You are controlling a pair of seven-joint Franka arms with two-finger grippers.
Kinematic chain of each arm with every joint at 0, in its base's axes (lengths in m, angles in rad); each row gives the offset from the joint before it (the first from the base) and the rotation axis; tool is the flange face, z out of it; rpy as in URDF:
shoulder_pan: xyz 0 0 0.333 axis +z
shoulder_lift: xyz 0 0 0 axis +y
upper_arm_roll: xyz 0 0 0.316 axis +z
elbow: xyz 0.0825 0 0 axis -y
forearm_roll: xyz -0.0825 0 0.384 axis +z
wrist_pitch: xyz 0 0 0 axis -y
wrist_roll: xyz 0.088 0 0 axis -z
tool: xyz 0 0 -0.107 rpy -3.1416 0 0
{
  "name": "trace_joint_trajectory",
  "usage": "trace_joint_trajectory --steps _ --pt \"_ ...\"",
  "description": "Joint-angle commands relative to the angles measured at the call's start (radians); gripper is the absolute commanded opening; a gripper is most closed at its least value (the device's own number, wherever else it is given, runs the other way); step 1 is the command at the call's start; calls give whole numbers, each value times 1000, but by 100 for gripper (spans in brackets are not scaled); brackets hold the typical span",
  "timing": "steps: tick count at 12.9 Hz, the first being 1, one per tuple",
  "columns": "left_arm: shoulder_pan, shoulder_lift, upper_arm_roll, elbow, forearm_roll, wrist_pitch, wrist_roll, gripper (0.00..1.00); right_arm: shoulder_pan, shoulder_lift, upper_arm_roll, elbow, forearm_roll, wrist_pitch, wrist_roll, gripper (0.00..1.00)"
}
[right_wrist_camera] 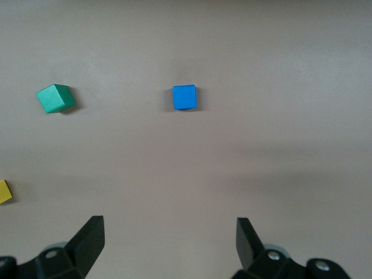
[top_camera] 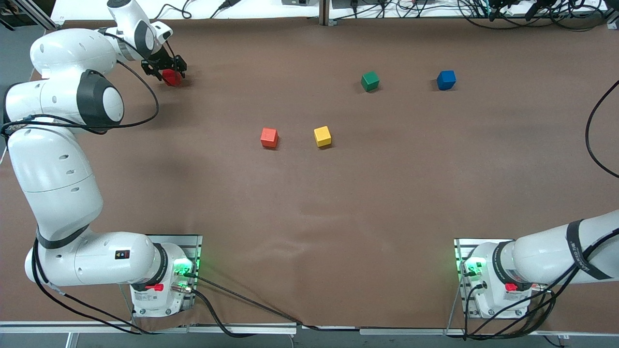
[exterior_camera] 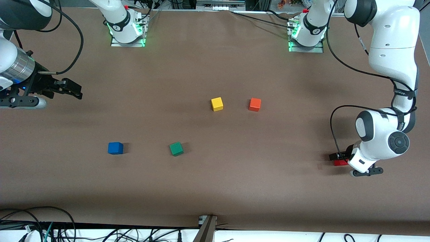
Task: Pass red block to right arm, stack on blue
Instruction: 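Lower the left gripper over the red cube and close on it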
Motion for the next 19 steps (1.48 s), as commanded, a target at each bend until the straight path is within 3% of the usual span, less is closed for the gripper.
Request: trace_joint_trajectory --steps 1,10,11,13,14,16,19 --pt "-2 -3 5 11 -22 6 19 100 -2 6 6 14 -16 -3 0 100" --pt "2 3 6 35 -13 5 73 100 -2 6 6 14 -16 5 -2 100" --pt "1 3 6 35 -13 5 71 85 -2 7 6 14 -16 11 -2 100" --pt "1 2 6 35 -10 3 74 44 -2 7 6 14 -16 11 -3 100" --pt "1 2 8 35 -10 3 91 32 -2 7 6 16 -16 11 -3 100" --pt "2 2 8 35 -11 3 133 20 -2 7 6 14 -16 11 -3 100" --pt "2 -9 8 44 -11 3 189 15 -2 7 6 14 -16 11 -3 100"
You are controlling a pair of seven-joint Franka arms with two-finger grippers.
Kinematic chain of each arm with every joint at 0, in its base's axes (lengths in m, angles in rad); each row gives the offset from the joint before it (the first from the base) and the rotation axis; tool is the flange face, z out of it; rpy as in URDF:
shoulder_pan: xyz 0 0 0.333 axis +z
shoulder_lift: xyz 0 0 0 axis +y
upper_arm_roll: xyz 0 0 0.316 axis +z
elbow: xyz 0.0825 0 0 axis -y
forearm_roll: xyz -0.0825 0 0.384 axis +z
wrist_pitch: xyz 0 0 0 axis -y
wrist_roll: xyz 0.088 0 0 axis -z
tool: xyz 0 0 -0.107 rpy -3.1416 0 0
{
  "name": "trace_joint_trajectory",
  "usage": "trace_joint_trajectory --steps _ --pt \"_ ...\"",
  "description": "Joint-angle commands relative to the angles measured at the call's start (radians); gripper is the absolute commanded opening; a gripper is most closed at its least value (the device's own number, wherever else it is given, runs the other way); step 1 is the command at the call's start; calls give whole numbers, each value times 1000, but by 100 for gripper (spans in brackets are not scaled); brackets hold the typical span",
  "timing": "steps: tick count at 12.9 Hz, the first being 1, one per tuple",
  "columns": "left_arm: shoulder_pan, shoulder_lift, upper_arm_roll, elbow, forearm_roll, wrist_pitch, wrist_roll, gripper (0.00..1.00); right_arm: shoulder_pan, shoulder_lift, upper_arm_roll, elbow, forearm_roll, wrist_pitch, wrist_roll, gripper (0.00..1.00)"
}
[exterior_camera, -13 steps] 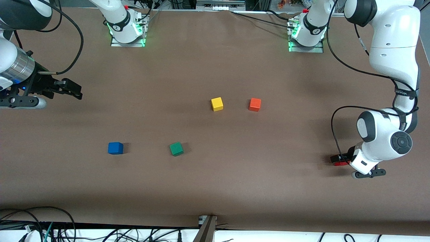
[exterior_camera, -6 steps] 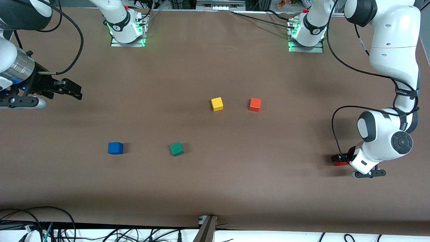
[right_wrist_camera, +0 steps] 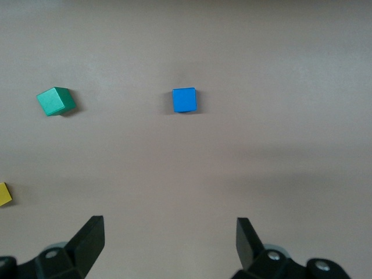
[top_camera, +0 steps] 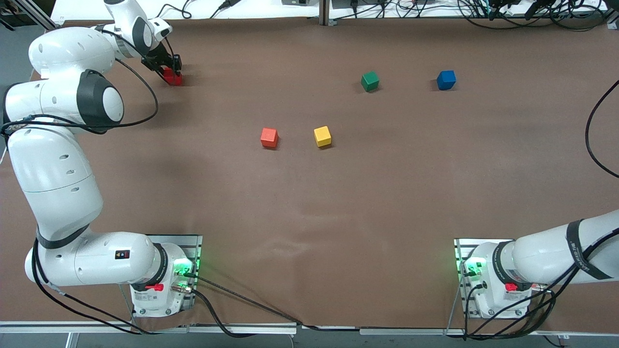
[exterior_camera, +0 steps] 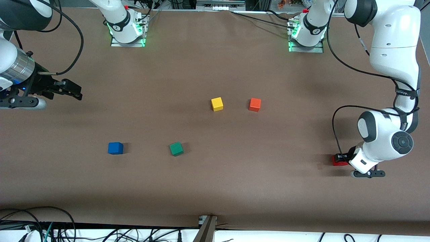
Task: Pass red block to right arm, stack on blue
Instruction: 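Lower the left gripper over the red cube and close on it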
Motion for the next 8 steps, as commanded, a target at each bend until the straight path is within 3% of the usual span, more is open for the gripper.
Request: trace_joint_trajectory --steps 1,4,8 --pt "-1 -10 2 61 -11 -15 116 13 -2 5 6 14 -15 1 -3 100" --pt "-4 -59 -36 81 -23 -59 283 14 -2 5 6 14 -16 1 -2 100" --pt "11 -165 -201 60 -29 -64 448 15 -1 5 6 14 -19 23 12 100"
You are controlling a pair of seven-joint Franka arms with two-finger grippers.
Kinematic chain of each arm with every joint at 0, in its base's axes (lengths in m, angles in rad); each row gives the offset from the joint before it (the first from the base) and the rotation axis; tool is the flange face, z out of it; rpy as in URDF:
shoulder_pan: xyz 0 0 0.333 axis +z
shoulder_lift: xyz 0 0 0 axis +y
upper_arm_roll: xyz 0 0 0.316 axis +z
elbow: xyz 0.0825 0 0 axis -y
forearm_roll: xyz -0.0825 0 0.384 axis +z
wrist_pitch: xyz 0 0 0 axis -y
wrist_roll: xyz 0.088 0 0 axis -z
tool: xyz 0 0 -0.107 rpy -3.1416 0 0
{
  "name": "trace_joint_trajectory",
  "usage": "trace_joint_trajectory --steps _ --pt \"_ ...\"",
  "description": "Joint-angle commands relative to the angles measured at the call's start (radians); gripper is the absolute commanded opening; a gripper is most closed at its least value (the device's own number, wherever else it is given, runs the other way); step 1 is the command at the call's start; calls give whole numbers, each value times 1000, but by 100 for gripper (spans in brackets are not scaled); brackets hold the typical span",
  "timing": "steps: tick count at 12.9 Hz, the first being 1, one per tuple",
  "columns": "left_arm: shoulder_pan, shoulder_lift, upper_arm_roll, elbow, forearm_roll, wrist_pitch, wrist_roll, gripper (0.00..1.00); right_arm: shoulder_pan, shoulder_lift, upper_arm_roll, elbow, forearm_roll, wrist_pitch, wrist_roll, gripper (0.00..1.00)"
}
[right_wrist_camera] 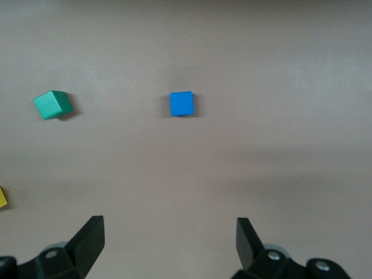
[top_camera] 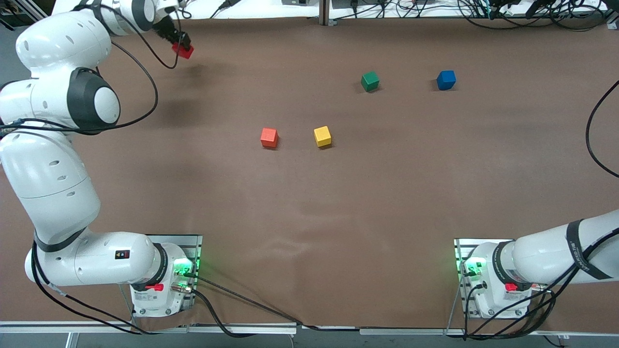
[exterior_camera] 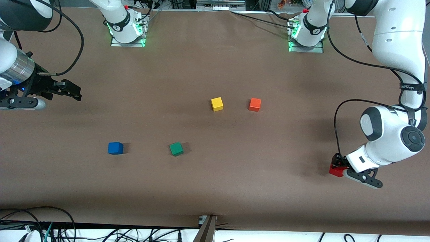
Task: Pass red block to right arm, stack on blue
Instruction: 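Lift the red cube with the left gripper while the right gripper approaches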
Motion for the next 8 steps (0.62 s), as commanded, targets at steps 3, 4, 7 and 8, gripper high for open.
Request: trace_joint_trajectory --steps 3,4,7,8 --pt "26 -84 -219 -16 -164 -10 81 11 4 40 9 22 -3 34 7 100" --pt "22 -84 -268 -8 -201 -2 80 11 17 121 11 20 -7 37 -7 100" --pt "46 -85 -456 -5 -241 65 81 14 57 140 9 41 -15 0 -17 100" --pt "54 -85 -519 -2 -239 71 97 13 59 124 12 46 -12 -33 -13 100"
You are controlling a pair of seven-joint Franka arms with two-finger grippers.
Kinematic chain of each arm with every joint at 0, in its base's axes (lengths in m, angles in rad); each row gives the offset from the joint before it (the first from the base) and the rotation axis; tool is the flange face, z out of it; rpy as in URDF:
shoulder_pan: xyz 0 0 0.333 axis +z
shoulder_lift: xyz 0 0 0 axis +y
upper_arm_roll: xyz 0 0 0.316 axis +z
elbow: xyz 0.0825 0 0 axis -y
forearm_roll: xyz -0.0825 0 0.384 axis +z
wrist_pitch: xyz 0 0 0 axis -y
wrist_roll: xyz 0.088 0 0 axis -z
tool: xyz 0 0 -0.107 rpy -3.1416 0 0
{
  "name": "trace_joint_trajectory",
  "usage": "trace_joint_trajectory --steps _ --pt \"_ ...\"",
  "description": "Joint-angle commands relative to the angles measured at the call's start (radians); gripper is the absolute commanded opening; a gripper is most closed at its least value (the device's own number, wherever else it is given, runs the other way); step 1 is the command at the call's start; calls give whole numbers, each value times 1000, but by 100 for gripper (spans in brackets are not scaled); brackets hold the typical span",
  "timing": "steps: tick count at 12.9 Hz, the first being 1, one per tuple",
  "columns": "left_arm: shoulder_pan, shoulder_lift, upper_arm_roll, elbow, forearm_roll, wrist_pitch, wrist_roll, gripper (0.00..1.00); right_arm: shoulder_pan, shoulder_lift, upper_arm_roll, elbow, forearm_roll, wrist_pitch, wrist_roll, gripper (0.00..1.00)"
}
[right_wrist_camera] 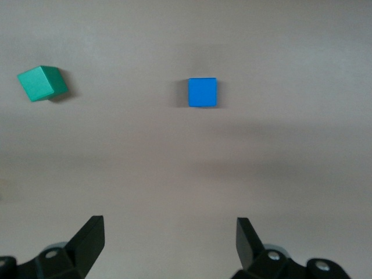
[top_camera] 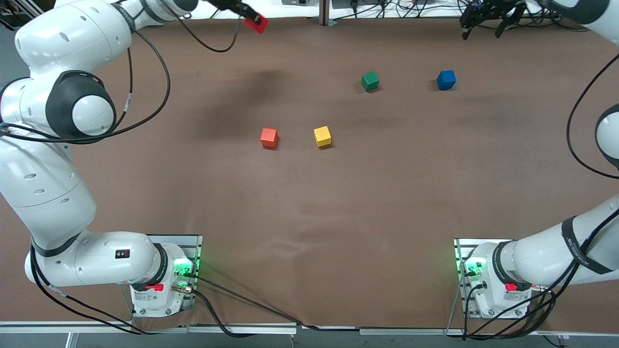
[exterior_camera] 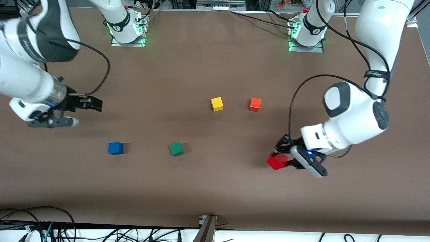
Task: Pass red block to right arm, stack on blue
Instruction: 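Lift the red cube with the left gripper while the right gripper approaches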
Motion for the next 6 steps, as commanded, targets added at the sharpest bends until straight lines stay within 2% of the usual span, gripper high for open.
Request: trace_joint_trajectory --steps 1,4,6 --pt "32 -7 -127 2 -29 35 84 13 5 -38 5 39 -7 -74 -10 100" --pt "21 32 -193 5 -61 83 169 13 36 -36 10 51 14 -111 -70 100" --pt "19 43 -219 4 -162 126 287 13 33 -36 1 54 124 -117 -204 100"
